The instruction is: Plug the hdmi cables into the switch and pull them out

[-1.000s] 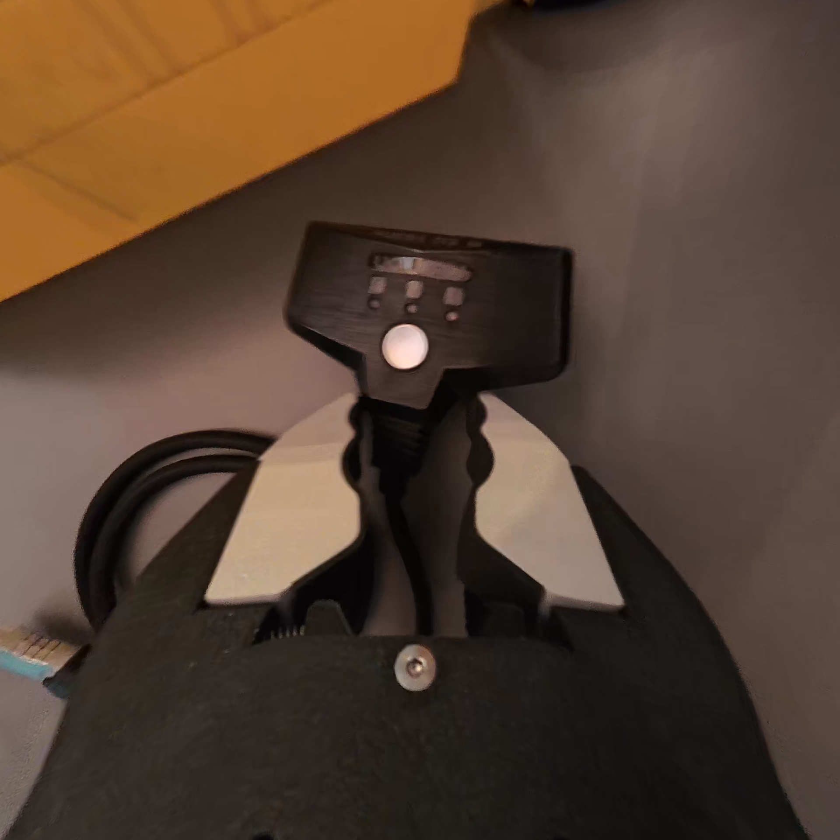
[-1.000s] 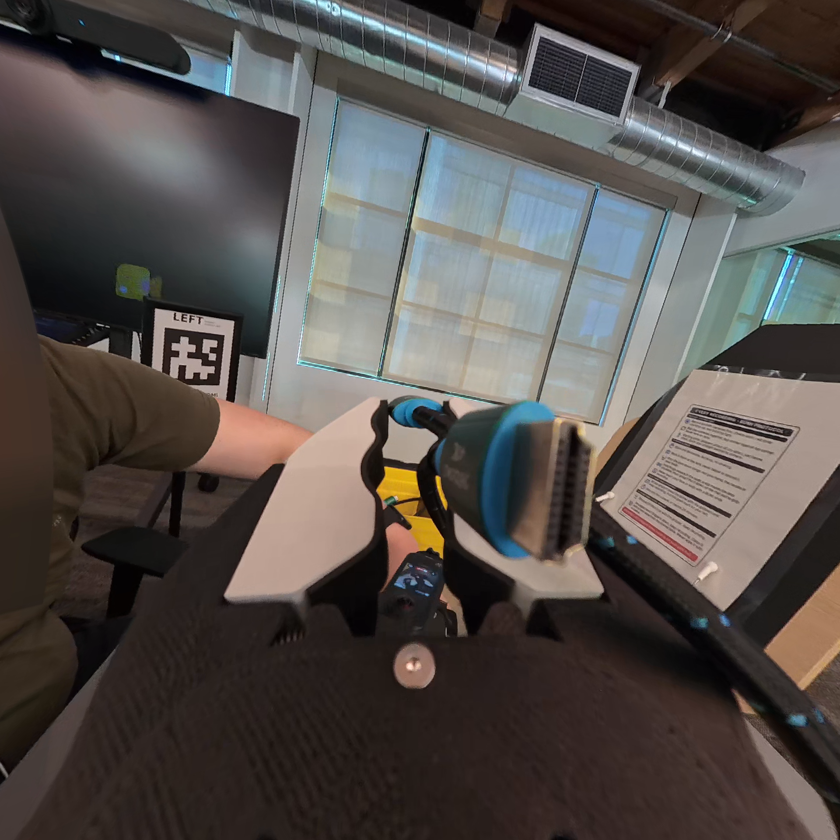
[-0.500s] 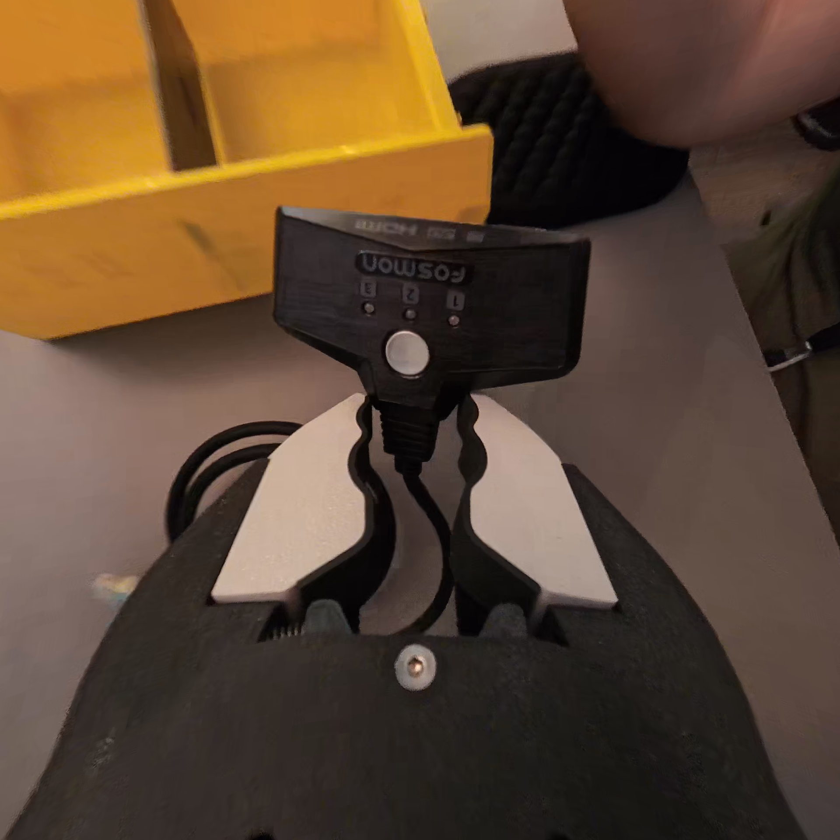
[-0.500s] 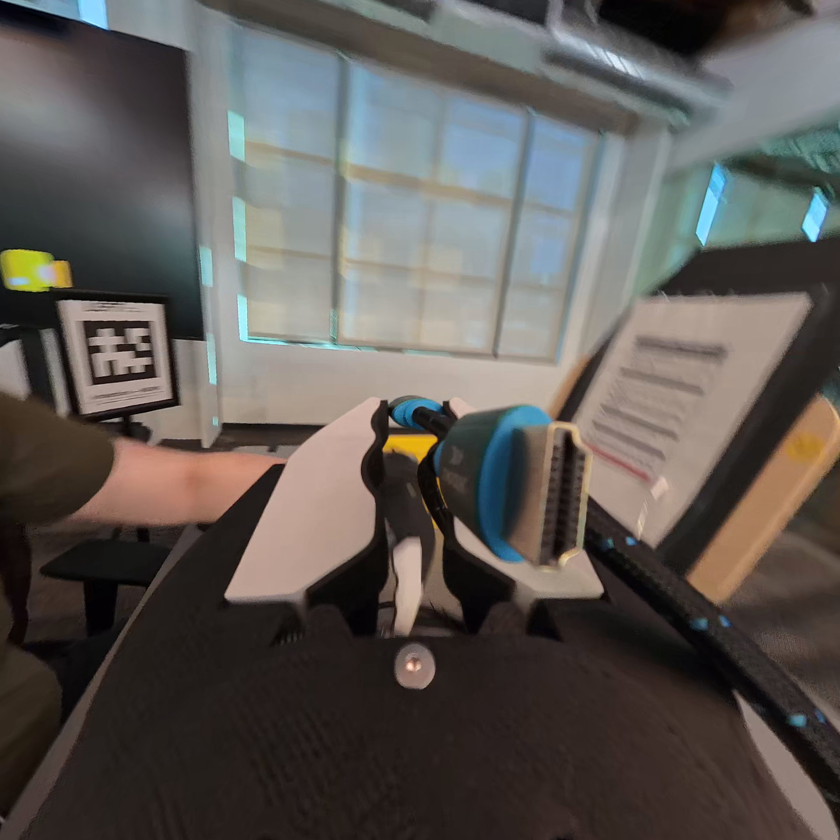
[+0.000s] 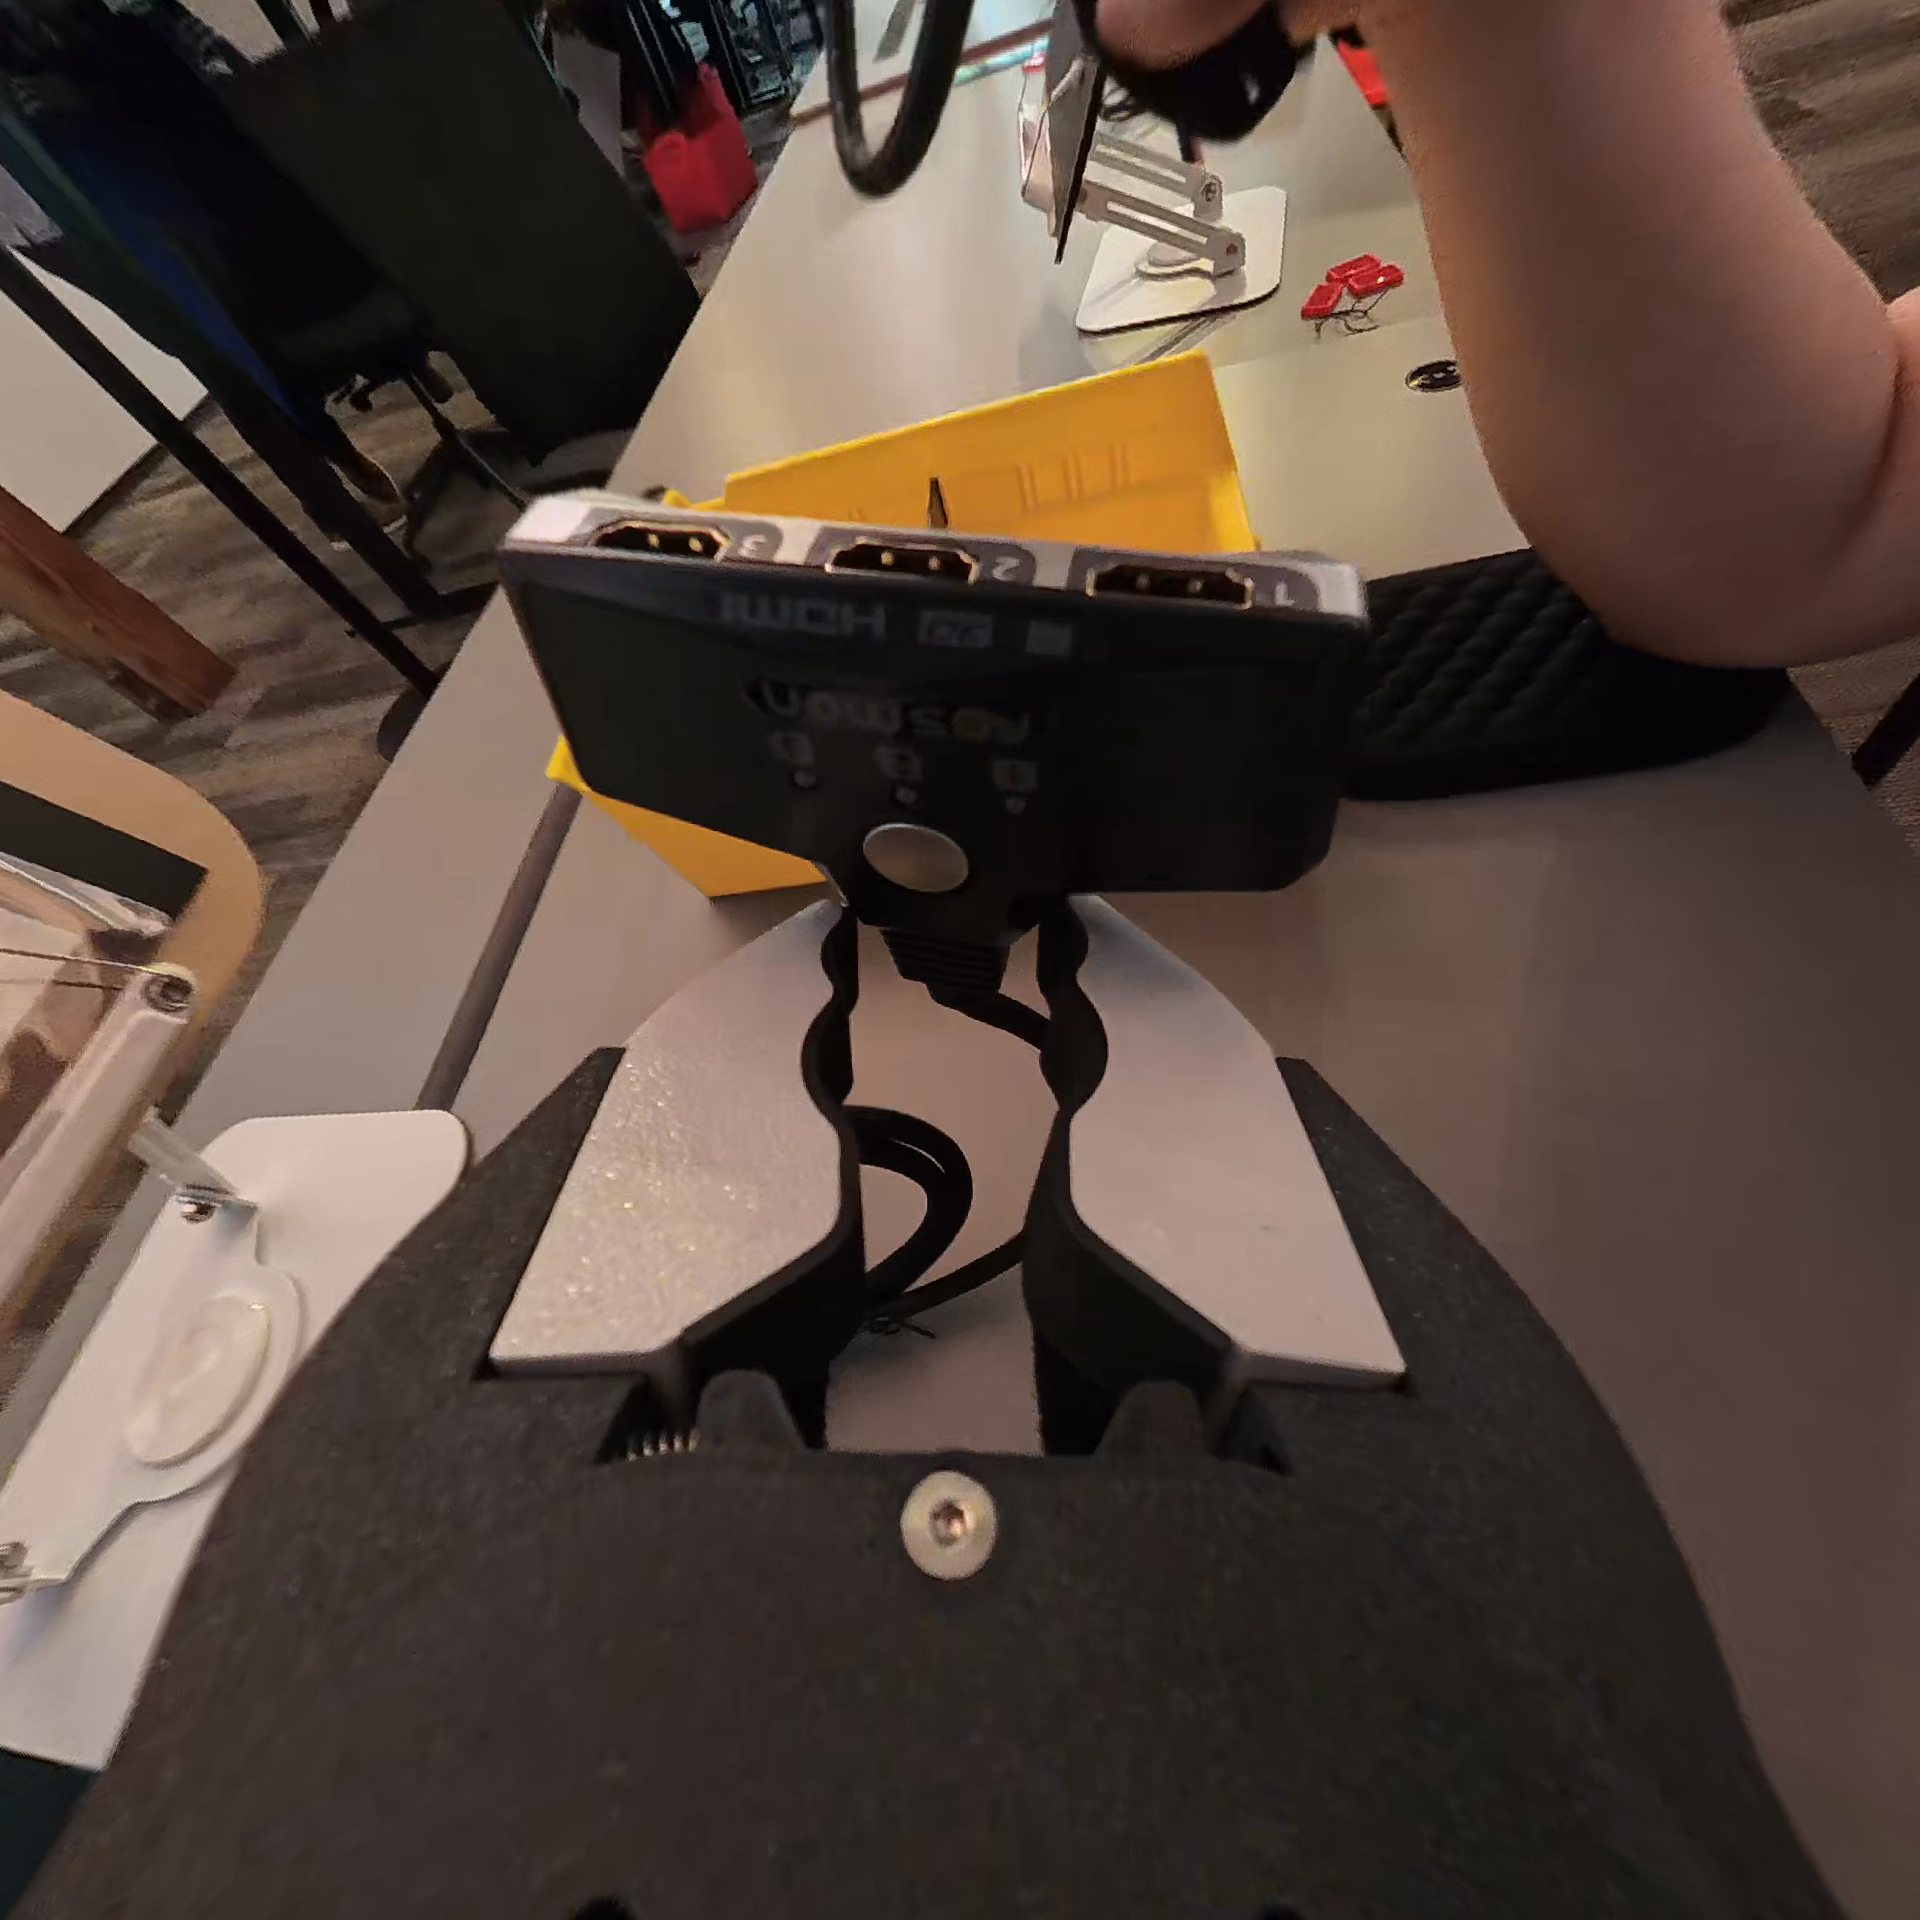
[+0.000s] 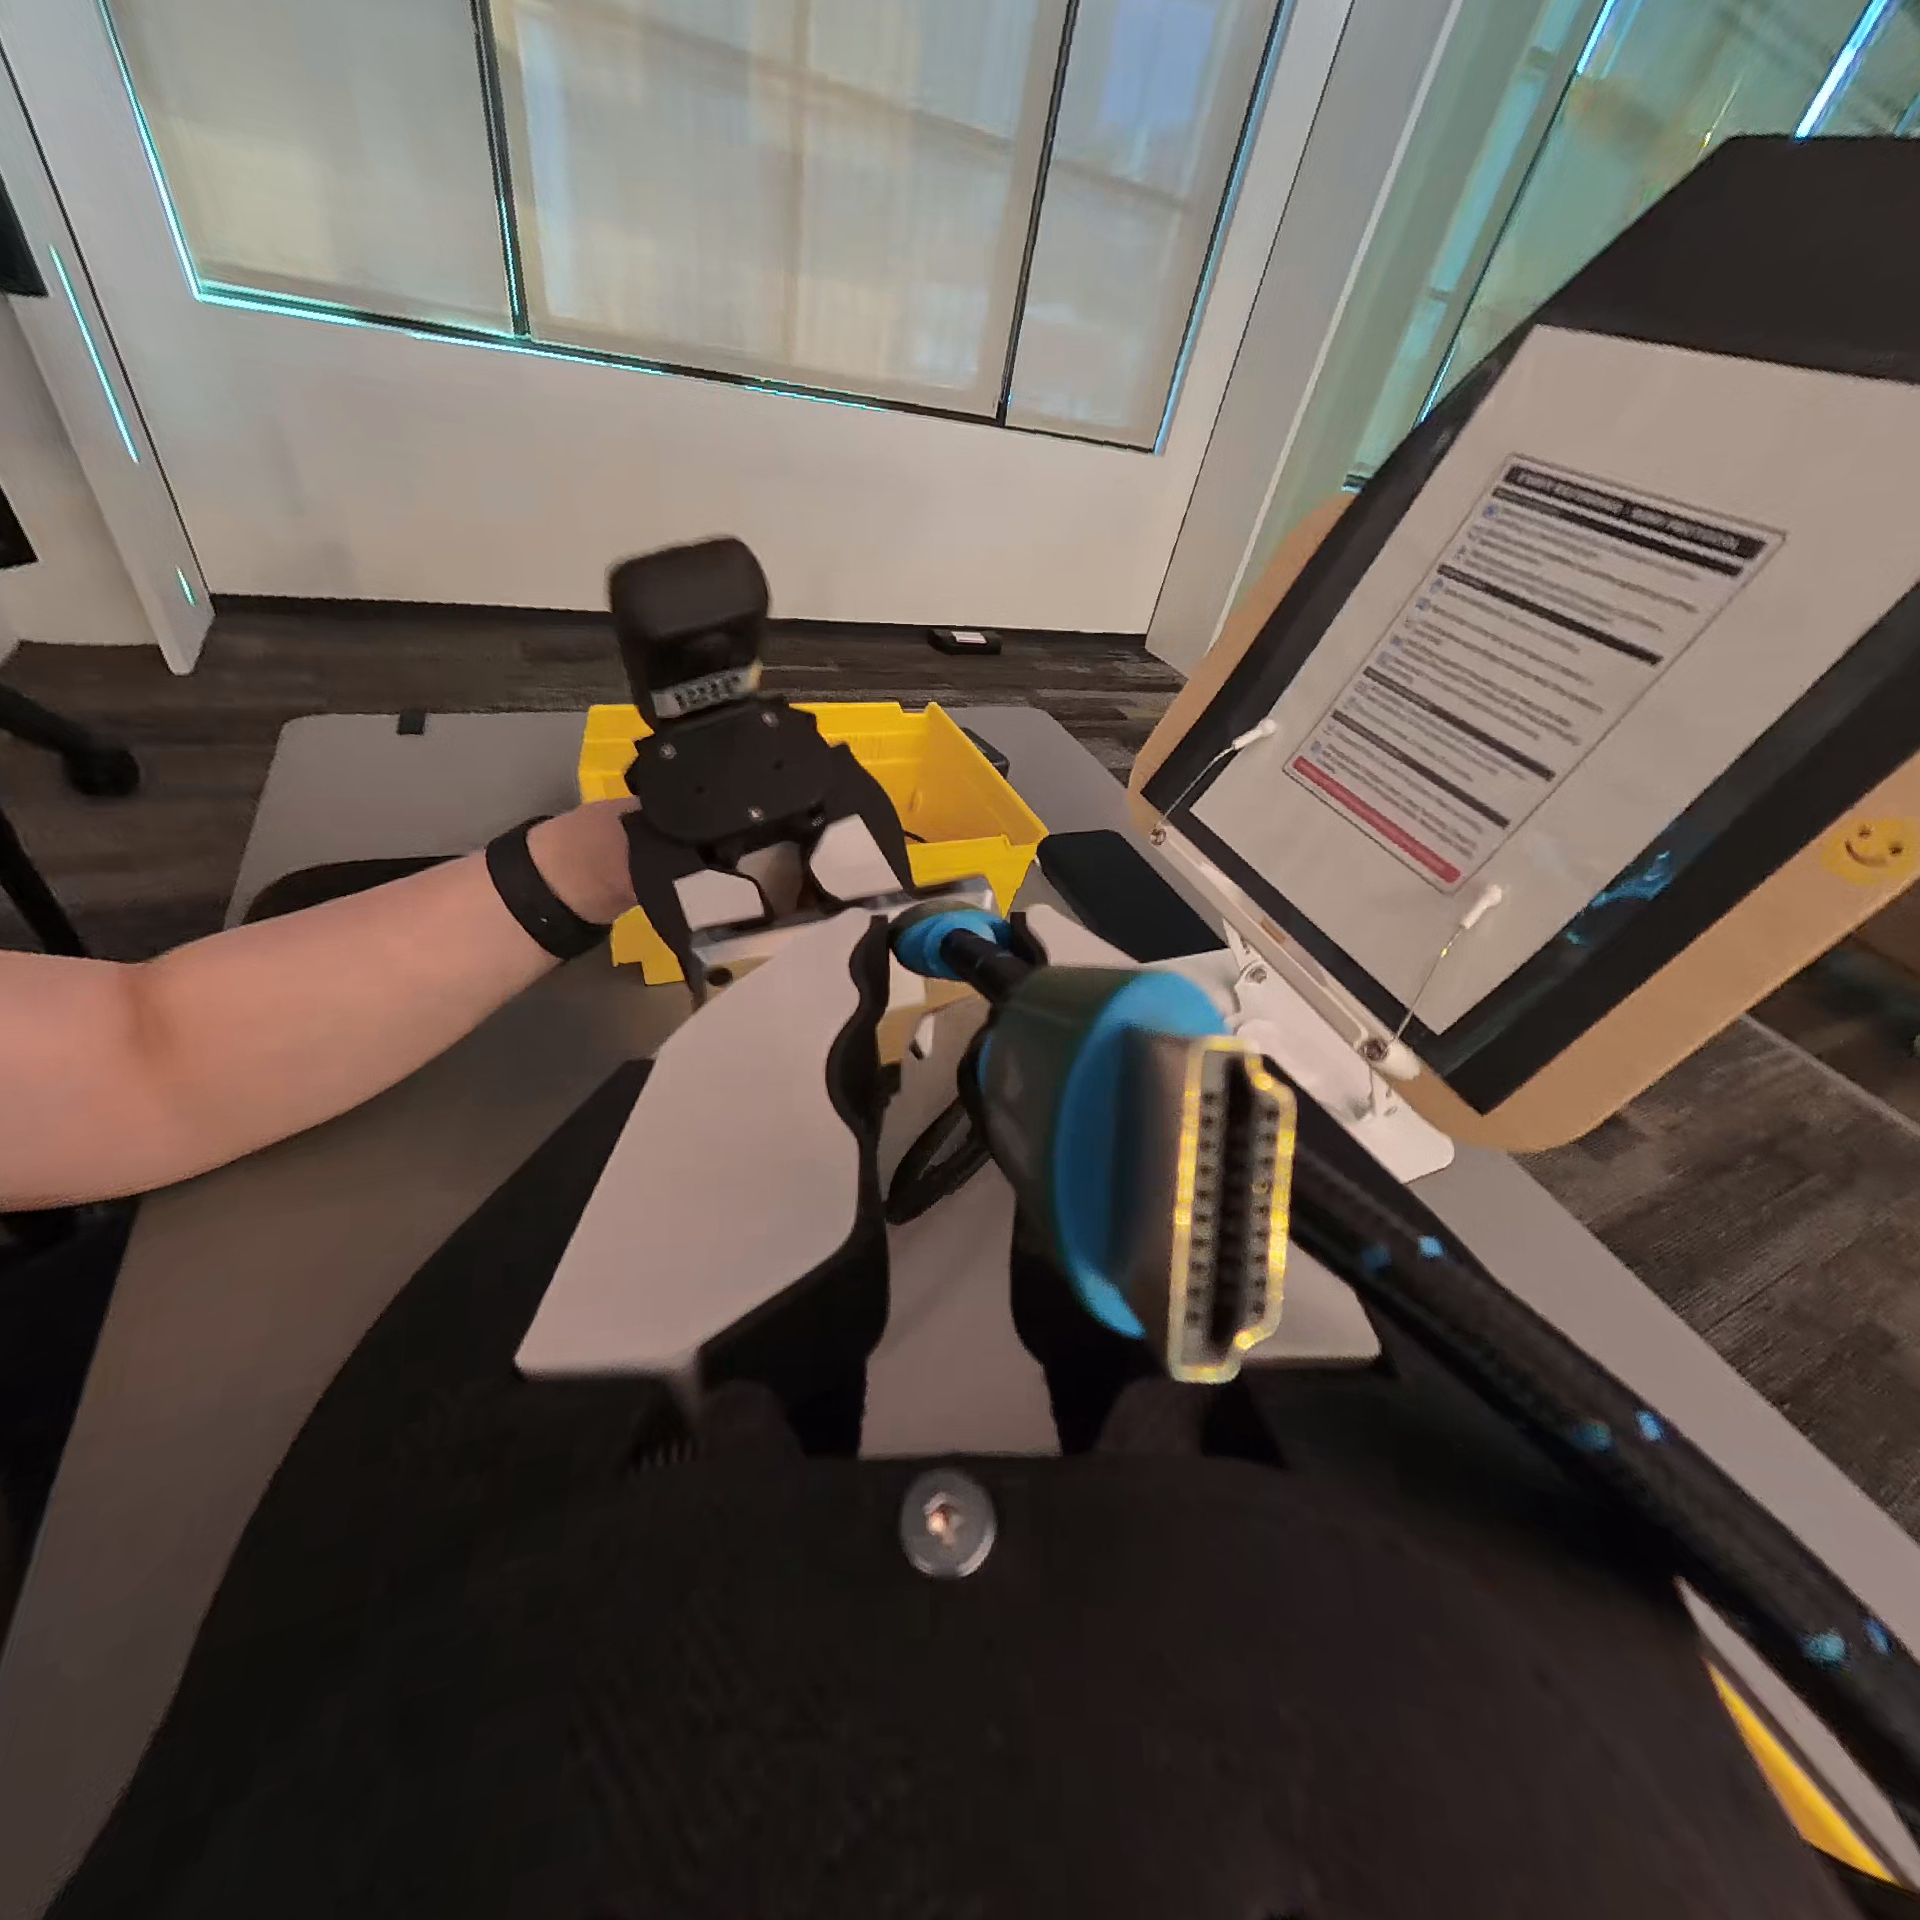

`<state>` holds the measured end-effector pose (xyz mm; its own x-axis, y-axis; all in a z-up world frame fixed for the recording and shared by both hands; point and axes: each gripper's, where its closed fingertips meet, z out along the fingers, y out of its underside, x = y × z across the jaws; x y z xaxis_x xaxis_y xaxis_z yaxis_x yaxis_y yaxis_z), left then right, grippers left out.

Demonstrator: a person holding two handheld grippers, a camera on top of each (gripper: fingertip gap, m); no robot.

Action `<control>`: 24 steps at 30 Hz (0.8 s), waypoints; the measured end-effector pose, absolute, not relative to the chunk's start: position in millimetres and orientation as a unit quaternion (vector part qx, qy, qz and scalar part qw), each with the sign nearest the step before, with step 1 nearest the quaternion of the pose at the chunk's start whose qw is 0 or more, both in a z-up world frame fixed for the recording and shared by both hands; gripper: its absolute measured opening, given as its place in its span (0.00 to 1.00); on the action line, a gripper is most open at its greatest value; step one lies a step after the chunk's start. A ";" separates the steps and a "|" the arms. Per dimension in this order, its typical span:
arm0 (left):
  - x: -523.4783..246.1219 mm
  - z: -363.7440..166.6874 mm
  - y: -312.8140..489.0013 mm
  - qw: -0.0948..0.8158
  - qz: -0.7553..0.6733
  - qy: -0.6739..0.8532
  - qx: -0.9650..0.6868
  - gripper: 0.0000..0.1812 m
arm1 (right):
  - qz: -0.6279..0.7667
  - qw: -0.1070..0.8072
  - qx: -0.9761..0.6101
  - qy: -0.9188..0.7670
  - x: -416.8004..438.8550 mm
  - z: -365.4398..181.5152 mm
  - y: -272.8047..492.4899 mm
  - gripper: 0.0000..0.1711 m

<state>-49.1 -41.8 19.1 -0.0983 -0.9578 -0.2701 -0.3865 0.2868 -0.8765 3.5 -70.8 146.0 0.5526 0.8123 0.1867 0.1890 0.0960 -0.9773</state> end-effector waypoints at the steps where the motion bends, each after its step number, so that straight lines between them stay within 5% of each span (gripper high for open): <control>1: -51.5 22.9 -42.6 0.451 -0.314 0.669 -0.501 0.18 | 0.246 0.625 -0.622 -0.402 1.8 146.1 -69.8 0.13; 7: -69.1 28.0 -51.4 0.453 -0.234 0.699 -0.501 0.18 | 0.275 0.582 -0.632 -0.431 -9.7 130.8 -75.3 0.13; 24: -29.7 11.1 -56.5 0.442 -0.285 0.696 -0.490 0.17 | 0.206 0.549 -0.674 -0.449 -21.2 117.3 -82.0 0.14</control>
